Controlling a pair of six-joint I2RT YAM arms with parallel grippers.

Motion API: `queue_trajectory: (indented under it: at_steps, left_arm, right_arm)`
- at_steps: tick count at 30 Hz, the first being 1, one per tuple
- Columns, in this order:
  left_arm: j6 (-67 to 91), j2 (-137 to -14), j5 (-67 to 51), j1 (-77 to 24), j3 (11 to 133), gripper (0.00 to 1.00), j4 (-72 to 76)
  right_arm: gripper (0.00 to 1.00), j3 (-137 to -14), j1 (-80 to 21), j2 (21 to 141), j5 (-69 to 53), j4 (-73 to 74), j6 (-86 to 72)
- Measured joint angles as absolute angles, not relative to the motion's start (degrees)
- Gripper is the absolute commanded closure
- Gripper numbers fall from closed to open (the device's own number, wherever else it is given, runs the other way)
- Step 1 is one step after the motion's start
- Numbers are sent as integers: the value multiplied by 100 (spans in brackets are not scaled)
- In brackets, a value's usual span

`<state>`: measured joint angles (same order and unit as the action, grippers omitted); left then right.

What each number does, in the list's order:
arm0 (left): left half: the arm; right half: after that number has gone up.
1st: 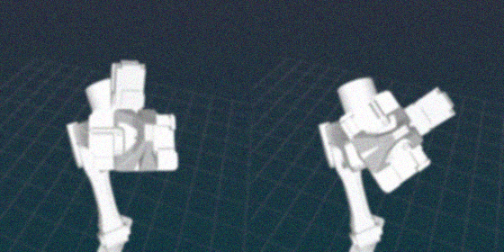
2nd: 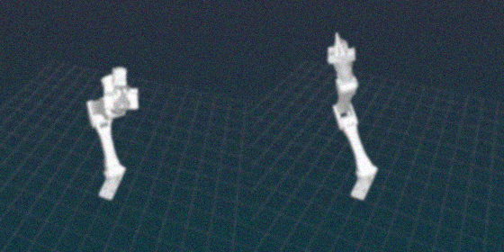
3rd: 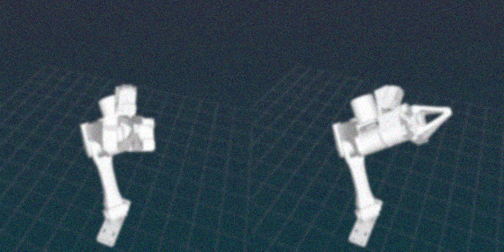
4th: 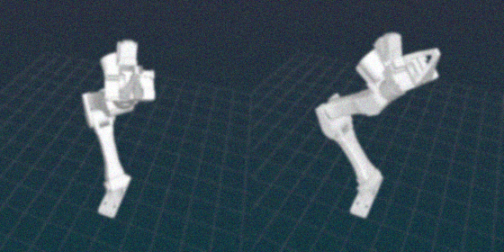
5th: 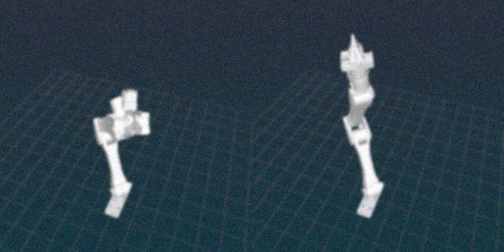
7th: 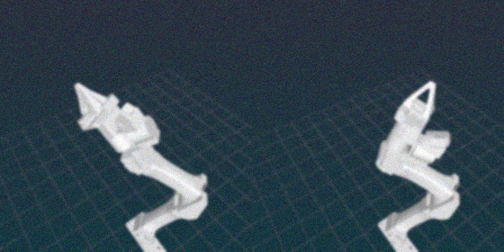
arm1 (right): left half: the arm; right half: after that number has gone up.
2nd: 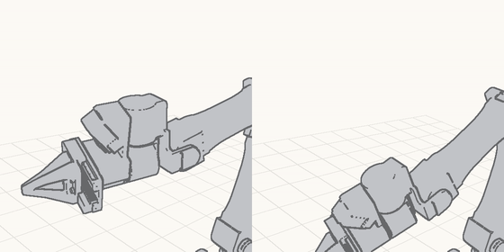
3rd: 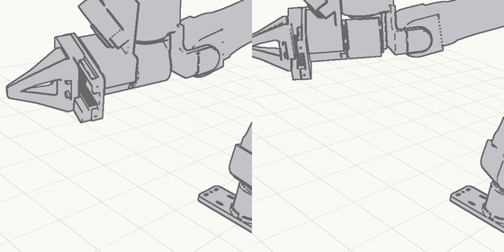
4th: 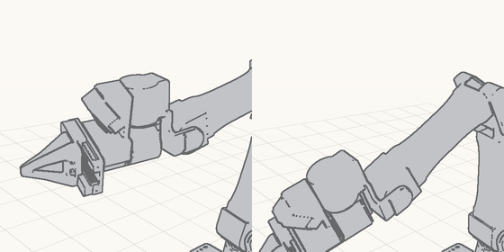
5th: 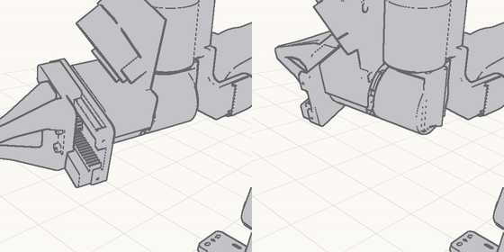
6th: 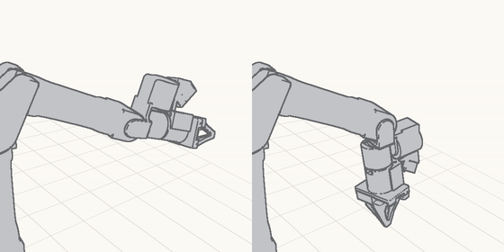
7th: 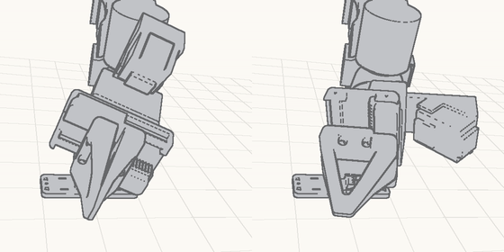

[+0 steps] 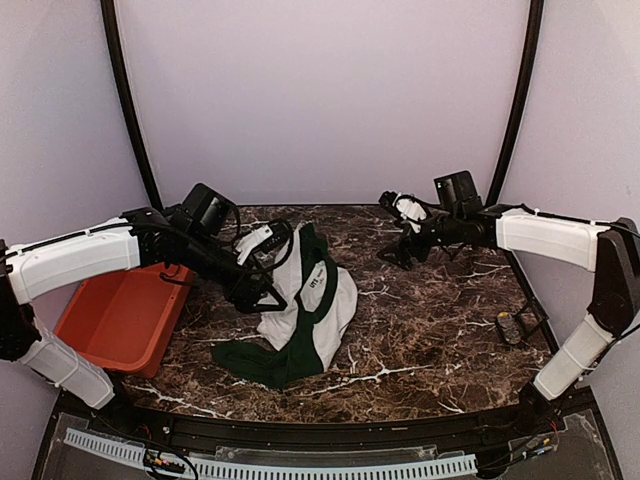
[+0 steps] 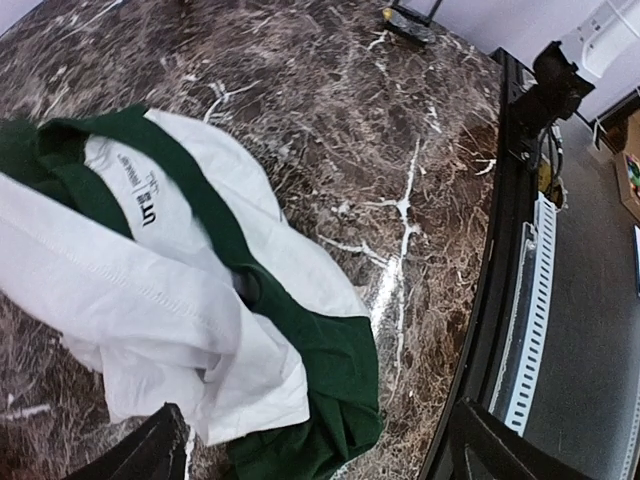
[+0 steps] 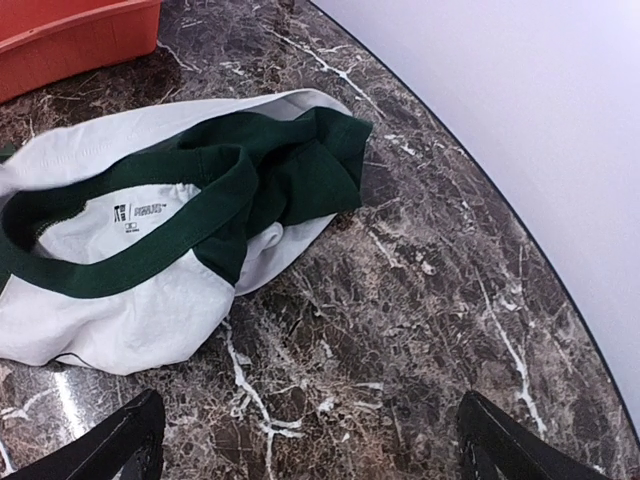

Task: Pin the brooch onto the clothing
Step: Place the crumpled clothing at the center of the board, then pick up the crumped clothing from the center of the board.

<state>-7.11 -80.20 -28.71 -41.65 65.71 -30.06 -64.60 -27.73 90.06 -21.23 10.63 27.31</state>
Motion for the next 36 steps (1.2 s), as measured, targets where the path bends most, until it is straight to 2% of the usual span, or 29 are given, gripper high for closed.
queue_trajectory:
  at_steps: [5,9,14,18,21,24,30,33,36]
  left_arm:
    - [-497,-7918,-2296,-4198,6554,1,-3033]
    - [-226,-7898,-1739,-4541,6486,8,-2630]
    - [40,-7929,-2359,-5144,6230,14,-2078]
    - [45,-8613,-2458,-5537,6447,17,-2134]
    - [134,-9284,-2043,-5697,6539,17,-2246]
    - [364,-9592,-1402,-5712,6506,21,-2390]
    - [803,-9120,-305,-5701,6077,34,-2187]
    - [926,-8724,34,-5699,5791,28,-2080]
    - [1017,-8565,189,-5658,5627,26,-1973]
  right_arm:
    - [1,-6648,-2773,8930,-2010,1201,2891]
    - [1,-6665,-2773,8855,-1942,1328,2926]
    - [1,-6665,-2773,8827,-1922,1378,2926]
    - [1,-6687,-2777,8829,-1920,1402,2867]
    - [1,-6757,-2805,8851,-1916,1455,2832]
    - [1,-6801,-2882,8853,-1918,1481,2821]
    - [1,-6803,-2956,8853,-1916,1525,2823]
    - [1,-6803,-2961,8853,-1918,1535,2823]
    - [1,-6803,-2965,8853,-1920,1540,2821]
